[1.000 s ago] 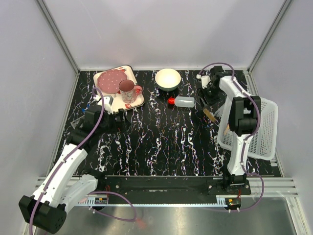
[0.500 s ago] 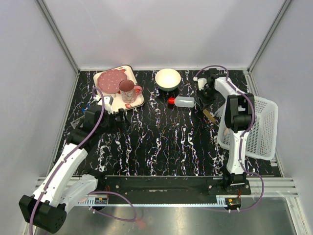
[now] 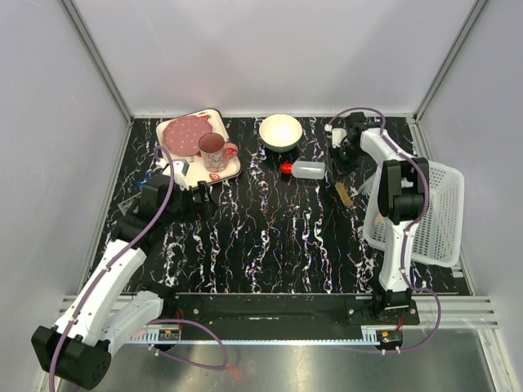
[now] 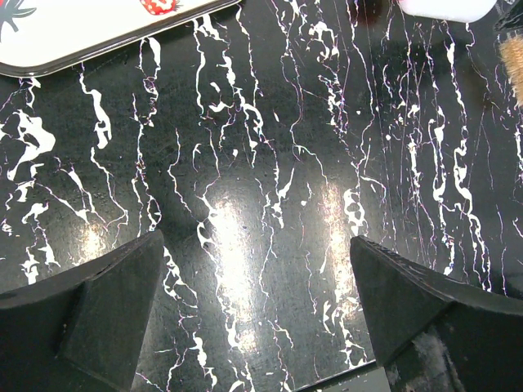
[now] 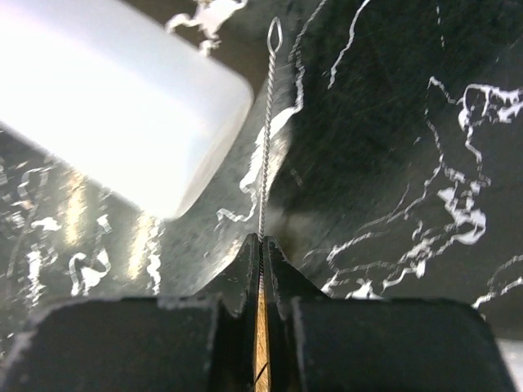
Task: Organize the chemistry lab equipment
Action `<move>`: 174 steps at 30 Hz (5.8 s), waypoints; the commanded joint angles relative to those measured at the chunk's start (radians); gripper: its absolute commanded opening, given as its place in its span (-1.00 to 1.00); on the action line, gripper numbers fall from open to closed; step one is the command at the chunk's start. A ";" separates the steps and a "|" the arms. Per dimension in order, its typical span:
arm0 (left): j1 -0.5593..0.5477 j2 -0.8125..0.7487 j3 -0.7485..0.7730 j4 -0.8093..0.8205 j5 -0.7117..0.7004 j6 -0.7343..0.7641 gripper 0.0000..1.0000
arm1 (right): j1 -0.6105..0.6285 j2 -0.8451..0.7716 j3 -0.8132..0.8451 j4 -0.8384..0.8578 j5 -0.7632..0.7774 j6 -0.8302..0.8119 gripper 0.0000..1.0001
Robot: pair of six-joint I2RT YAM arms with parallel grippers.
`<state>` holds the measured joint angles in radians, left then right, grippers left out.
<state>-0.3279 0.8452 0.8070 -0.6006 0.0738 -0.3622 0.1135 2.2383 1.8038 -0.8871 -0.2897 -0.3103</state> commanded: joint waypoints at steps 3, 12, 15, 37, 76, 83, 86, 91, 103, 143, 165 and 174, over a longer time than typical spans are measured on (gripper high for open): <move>0.004 -0.024 0.000 0.022 -0.026 0.011 0.98 | -0.023 -0.273 -0.030 0.019 -0.140 0.059 -0.95; 0.004 -0.067 -0.005 0.027 -0.039 0.006 0.98 | -0.139 -0.581 -0.110 0.005 -0.322 0.048 -0.95; 0.004 -0.066 -0.005 0.028 -0.032 0.008 0.98 | -0.219 -0.658 -0.155 -0.010 -0.339 0.034 -0.94; 0.004 -0.089 -0.006 0.038 -0.014 0.008 0.98 | -0.724 -0.675 -0.598 0.068 -0.220 -0.159 -0.56; 0.004 -0.074 -0.002 0.036 -0.003 0.016 0.98 | 0.078 -0.315 -0.345 0.032 0.428 -1.199 0.87; 0.006 -0.071 -0.002 0.036 -0.011 0.017 0.98 | 0.095 -0.227 -0.365 0.083 0.517 -1.184 0.72; 0.006 -0.070 -0.002 0.036 -0.011 0.017 0.98 | 0.095 -0.203 -0.374 0.099 0.555 -1.187 0.62; 0.004 -0.070 -0.002 0.036 -0.012 0.017 0.98 | 0.095 -0.164 -0.379 0.114 0.564 -1.170 0.29; 0.006 -0.069 -0.003 0.035 -0.020 0.016 0.98 | 0.113 -0.235 -0.359 0.123 0.384 -1.064 -0.77; 0.004 -0.043 -0.017 0.055 0.047 0.009 0.98 | -0.541 -0.942 -0.566 -0.084 -0.083 -0.495 -0.90; 0.004 -0.159 -0.038 0.102 0.070 0.014 0.98 | -0.439 -0.733 -0.258 -0.229 -0.324 -0.487 0.52; 0.004 -0.193 -0.046 0.110 0.084 0.011 0.98 | -0.040 -0.669 -0.256 -0.158 -0.356 -0.680 0.99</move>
<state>-0.3271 0.6621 0.7670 -0.5400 0.1371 -0.3622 -0.0513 1.5333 1.5284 -1.0630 -0.6151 -0.8577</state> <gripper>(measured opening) 0.985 0.987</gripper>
